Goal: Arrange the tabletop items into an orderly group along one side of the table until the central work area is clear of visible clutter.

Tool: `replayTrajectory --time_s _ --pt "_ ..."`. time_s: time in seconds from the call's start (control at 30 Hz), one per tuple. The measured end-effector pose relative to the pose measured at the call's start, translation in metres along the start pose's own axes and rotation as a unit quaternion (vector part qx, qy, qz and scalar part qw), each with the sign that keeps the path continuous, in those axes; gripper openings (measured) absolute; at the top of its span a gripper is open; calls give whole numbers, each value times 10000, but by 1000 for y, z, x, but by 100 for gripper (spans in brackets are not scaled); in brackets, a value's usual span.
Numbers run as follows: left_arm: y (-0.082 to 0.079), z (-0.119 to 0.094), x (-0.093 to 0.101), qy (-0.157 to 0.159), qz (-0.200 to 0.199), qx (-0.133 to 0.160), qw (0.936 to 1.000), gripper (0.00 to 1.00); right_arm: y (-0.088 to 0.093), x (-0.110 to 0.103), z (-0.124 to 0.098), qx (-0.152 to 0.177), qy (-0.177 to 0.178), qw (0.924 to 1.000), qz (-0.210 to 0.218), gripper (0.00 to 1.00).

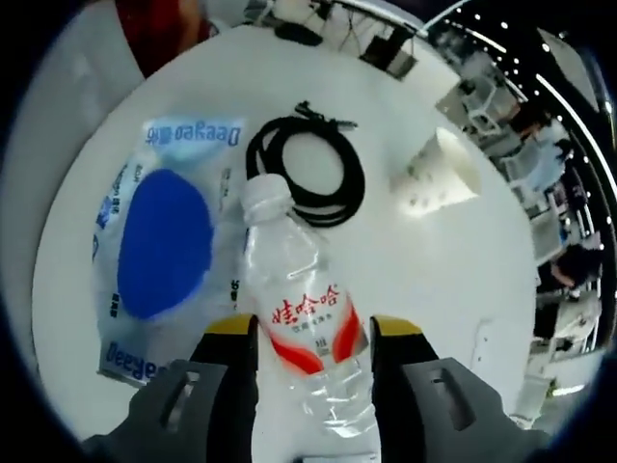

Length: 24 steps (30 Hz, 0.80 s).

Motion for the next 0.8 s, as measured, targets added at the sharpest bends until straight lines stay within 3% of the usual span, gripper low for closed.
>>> replayTrajectory --time_s 0.23,0.43,0.7,0.8 --pt "4 4 1 -77 129 -172 9997 96 -2 -2 5 -283 54 9966 -766 42" --pt "8 6 3 -68 172 -307 9994 96 -1 -1 3 -245 22 9977 -636 39" --pt "8 6 1 -93 87 -264 9996 94 -2 1 3 -235 229 9986 -410 37" --pt "9 5 0 -133 121 -270 9995 94 -1 1 2 -54 342 9993 -132 36"
Point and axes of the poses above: the point that each gripper's makers call its tool centre point, and the gripper's own axes: z roughly forward along the fingers, x roughly to its right, y roughly out of its underside, the point moved 6 cm from there along -z, roughly backward along the fingers, and after that the axes turned 5 degrees about -x, right-handed, at the moved point
